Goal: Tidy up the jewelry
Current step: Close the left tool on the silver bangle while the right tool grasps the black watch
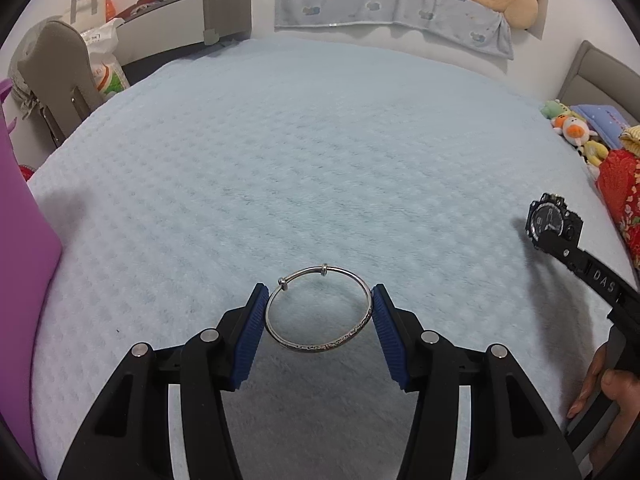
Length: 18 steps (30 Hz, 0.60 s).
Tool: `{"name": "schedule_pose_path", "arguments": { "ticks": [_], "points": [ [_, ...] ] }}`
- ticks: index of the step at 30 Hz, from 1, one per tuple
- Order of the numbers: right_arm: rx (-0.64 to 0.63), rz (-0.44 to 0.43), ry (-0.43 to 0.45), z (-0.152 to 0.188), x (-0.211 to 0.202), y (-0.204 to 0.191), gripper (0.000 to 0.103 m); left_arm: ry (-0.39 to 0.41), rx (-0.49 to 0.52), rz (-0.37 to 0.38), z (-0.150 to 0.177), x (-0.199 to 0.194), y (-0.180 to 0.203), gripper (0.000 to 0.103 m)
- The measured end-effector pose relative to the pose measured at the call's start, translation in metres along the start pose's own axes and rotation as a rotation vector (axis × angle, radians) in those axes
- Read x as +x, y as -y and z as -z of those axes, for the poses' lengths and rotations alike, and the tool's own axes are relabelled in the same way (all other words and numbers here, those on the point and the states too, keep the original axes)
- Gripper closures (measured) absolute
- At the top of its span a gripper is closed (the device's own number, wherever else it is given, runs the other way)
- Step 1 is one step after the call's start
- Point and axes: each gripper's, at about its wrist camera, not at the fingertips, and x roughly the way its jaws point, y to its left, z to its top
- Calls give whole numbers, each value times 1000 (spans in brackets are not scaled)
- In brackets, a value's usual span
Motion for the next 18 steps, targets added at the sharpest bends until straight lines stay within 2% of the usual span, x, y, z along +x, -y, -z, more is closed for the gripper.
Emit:
{"name": "schedule_pose_path", "arguments": {
  "ticks": [11, 12, 18],
  "points": [
    [9, -13, -5, 24, -34, -10, 75, 11, 20, 34, 8, -33, 0, 52],
    [11, -19, -3, 26, -38, -12, 83, 9, 21, 36, 10, -37, -1, 52],
    [10, -20, -26, 34, -50, -21, 83, 12, 27, 46, 17, -56, -4, 52]
  ]
}}
